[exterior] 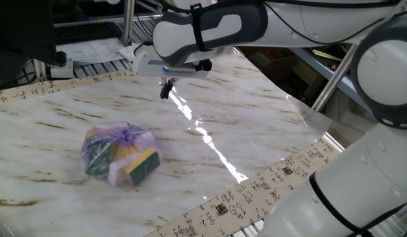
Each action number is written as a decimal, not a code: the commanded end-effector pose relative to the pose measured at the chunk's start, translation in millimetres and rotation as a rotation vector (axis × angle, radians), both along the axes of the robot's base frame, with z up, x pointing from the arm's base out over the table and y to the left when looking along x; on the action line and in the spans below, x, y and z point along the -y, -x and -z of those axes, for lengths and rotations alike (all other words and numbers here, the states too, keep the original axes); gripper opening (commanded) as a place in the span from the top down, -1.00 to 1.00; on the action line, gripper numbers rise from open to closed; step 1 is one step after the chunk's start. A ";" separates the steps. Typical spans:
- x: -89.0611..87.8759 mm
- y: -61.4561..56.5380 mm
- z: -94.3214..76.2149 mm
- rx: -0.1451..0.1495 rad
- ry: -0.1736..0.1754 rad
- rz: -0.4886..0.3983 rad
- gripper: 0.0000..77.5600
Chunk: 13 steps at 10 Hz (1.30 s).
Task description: Pick up a bag of things
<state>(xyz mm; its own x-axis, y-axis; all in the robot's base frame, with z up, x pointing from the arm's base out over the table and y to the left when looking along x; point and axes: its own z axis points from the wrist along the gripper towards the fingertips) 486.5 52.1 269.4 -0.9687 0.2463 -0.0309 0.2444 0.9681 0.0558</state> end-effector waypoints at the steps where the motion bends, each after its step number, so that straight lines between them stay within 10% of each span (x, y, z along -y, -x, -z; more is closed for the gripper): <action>1: 0.0 -0.5 -1.1 0.007 -0.026 0.072 1.00; 13: 0.0 -0.5 -1.1 0.003 -0.048 0.116 1.00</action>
